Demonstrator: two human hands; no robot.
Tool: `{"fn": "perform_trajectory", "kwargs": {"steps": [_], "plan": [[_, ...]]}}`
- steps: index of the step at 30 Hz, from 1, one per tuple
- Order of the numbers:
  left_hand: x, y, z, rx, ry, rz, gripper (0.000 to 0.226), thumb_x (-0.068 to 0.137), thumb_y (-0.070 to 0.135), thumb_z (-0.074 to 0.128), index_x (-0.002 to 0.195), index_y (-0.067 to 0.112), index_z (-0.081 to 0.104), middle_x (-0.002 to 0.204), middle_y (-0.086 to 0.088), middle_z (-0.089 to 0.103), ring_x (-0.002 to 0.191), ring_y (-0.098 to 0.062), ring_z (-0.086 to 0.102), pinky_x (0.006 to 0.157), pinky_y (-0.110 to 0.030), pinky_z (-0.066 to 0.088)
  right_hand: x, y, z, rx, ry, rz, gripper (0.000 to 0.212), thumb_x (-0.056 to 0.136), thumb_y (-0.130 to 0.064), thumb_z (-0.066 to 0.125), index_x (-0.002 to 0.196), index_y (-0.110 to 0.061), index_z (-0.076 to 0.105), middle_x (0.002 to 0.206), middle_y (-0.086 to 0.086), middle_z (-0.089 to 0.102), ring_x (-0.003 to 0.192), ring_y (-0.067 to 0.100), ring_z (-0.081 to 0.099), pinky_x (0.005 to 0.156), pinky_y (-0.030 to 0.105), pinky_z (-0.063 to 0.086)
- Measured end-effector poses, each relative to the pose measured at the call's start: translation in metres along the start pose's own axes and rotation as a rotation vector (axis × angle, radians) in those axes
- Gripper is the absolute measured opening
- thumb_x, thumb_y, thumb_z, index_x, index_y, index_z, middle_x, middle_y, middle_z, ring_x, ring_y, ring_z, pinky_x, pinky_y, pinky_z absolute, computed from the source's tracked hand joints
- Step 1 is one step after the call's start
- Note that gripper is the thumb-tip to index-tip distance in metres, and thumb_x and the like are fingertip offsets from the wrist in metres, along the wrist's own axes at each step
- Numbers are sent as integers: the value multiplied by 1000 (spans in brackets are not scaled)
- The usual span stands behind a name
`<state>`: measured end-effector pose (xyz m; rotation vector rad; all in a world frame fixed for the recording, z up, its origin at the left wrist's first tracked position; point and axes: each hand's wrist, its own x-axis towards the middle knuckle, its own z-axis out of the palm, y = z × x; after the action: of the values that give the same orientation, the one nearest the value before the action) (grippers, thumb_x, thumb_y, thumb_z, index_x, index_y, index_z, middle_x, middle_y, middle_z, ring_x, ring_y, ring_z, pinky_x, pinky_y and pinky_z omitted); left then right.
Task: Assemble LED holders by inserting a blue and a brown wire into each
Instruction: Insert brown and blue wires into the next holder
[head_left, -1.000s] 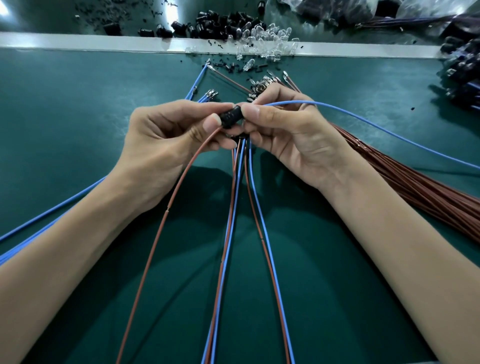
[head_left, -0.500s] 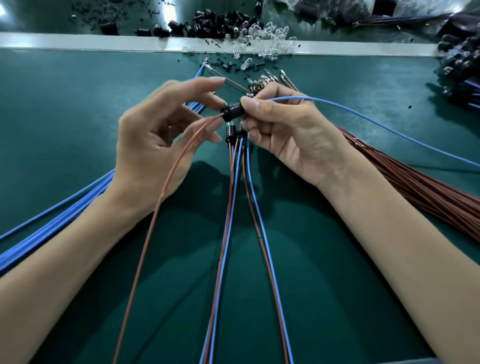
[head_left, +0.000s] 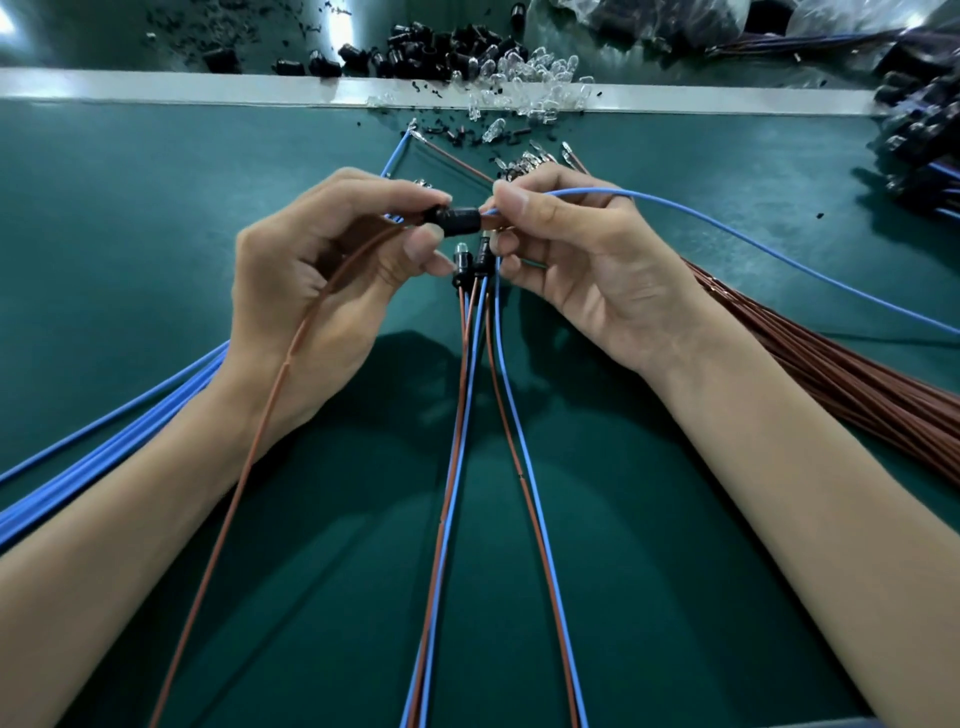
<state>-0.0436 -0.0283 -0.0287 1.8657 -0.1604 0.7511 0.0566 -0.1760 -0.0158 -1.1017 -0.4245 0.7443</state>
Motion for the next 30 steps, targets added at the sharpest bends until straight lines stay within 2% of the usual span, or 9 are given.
{"fn": "perform_trajectory", "kwargs": {"steps": [3, 5, 9, 11, 16, 21, 26, 30], "plan": [[-2, 0, 0, -64, 38, -58, 21, 91, 8, 60, 111, 13, 56, 85, 10, 69, 74, -5, 69, 73, -22, 52, 0, 1, 0, -1, 2, -1, 12, 86, -11, 60, 74, -11, 60, 70, -2, 68, 59, 8, 59, 58, 18, 49], [-2, 0, 0, -104, 53, -95, 18, 91, 13, 60, 109, 16, 58, 81, 14, 71, 73, -8, 69, 73, -22, 51, 1, 1, -1, 0, -3, 3, 13, 88, -14, 59, 76, -11, 60, 73, -1, 69, 60, 8, 60, 58, 18, 49], [-1, -2, -3, -204, 80, -170, 12, 90, 20, 61, 100, 15, 64, 86, 7, 73, 72, -14, 69, 77, -35, 52, 2, 2, -3, -3, -23, 10, 19, 91, -17, 57, 75, -14, 66, 77, 1, 71, 62, 8, 61, 59, 18, 50], [-1, -2, -3, -244, 90, -193, 9, 89, 22, 63, 97, 21, 67, 86, 4, 73, 72, -17, 68, 79, -40, 51, 2, 2, -3, -8, -18, 7, 22, 92, -18, 57, 74, -15, 67, 77, 1, 71, 61, 8, 61, 59, 18, 50], [2, -1, -4, -295, 180, -257, 6, 90, 23, 59, 89, 25, 65, 85, 7, 72, 69, -12, 68, 79, -35, 52, 4, 1, -4, -8, 132, -32, 23, 95, -17, 56, 74, -14, 65, 74, 0, 70, 58, 6, 61, 57, 17, 49], [6, -2, -4, -361, 255, -371, 10, 94, 16, 53, 85, 16, 57, 85, 6, 73, 66, -9, 67, 74, -23, 50, 5, 1, -3, -5, 397, -272, 12, 91, -9, 62, 79, -10, 63, 72, 4, 70, 60, 11, 63, 59, 21, 52], [7, -5, -4, -363, 270, -457, 12, 94, 16, 54, 83, 15, 57, 80, 4, 73, 65, -10, 67, 75, -25, 50, 2, 5, 3, -149, 422, -463, 15, 81, 4, 69, 78, -9, 65, 71, 4, 68, 64, 12, 63, 66, 24, 53], [8, -6, -5, -357, 270, -458, 4, 91, 14, 57, 89, 15, 60, 79, 4, 73, 65, -10, 66, 74, -22, 50, 4, 4, 2, -364, 517, -606, 19, 79, -2, 73, 73, -17, 65, 76, -1, 66, 76, 11, 61, 77, 34, 54]]}}
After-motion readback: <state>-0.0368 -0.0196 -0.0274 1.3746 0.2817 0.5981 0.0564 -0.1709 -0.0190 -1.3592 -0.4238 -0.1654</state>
